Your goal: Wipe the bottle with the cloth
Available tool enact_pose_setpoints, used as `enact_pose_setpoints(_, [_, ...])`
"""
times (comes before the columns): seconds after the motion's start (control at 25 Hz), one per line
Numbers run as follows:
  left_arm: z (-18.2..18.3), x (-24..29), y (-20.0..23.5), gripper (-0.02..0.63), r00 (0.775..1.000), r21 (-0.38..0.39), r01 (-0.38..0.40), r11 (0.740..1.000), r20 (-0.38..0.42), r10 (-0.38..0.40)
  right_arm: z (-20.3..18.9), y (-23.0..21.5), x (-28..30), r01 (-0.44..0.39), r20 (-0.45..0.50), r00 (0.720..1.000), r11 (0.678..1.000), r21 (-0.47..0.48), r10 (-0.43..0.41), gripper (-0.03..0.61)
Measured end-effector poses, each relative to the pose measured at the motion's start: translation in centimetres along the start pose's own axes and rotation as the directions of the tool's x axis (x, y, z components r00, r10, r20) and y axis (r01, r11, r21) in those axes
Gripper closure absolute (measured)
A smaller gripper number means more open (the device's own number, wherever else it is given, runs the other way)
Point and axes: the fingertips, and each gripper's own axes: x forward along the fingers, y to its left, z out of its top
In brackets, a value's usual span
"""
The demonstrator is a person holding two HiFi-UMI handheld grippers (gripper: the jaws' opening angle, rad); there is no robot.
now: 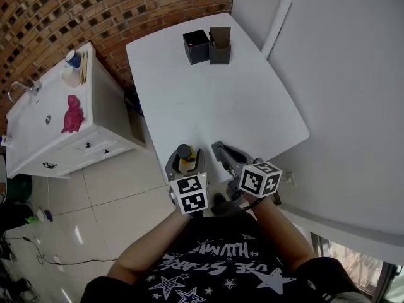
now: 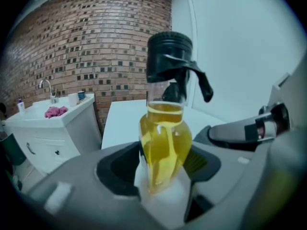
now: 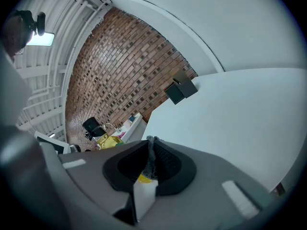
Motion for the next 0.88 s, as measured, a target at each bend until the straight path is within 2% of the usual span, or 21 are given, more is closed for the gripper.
enact_pose_setpoints(0.12, [0.0, -0.2, -0.5, 0.356, 0.998, 0.057, 0.068, 0.996, 0.016, -0.069, 0.0, 0.4, 0.2, -0.013, -0.001, 1.000, 1.000, -0.005, 0.013, 0.543])
enact_pose_setpoints(0.24, [-0.2, -0.6, -1.4, 0.359, 0.984, 0.148, 0.174, 0.974, 0.020, -0.179, 0.2, 1.4, 0.4, -0.052, -0.006, 0.999, 0.998, -0.030, 0.052, 0.543])
enact_pose_setpoints(0.36, [-0.6, -1.0, -2.2, 0.359, 0.956, 0.222, 0.289, 0.931, -0.011, -0.294, 0.6, 2.5, 0.5, -0.100, -0.015, 0.995, 0.994, -0.053, 0.100, 0.543])
enact_pose_setpoints(0.48, [-0.8, -1.3, -2.7, 0.360, 0.923, 0.261, 0.379, 0.888, -0.033, -0.384, 1.1, 3.7, 0.6, -0.146, -0.019, 0.989, 0.987, -0.070, 0.145, 0.543])
enact_pose_setpoints(0.76, [-1.0, -1.7, -3.6, 0.362, 0.849, 0.338, 0.511, 0.790, -0.053, -0.526, 1.7, 5.0, 0.5, -0.204, -0.014, 0.979, 0.976, -0.081, 0.204, 0.543])
enact_pose_setpoints(0.88, [-1.1, -1.9, -4.0, 0.364, 0.802, 0.372, 0.573, 0.730, -0.071, -0.593, 2.0, 5.6, 0.5, -0.231, -0.011, 0.973, 0.970, -0.077, 0.231, 0.543])
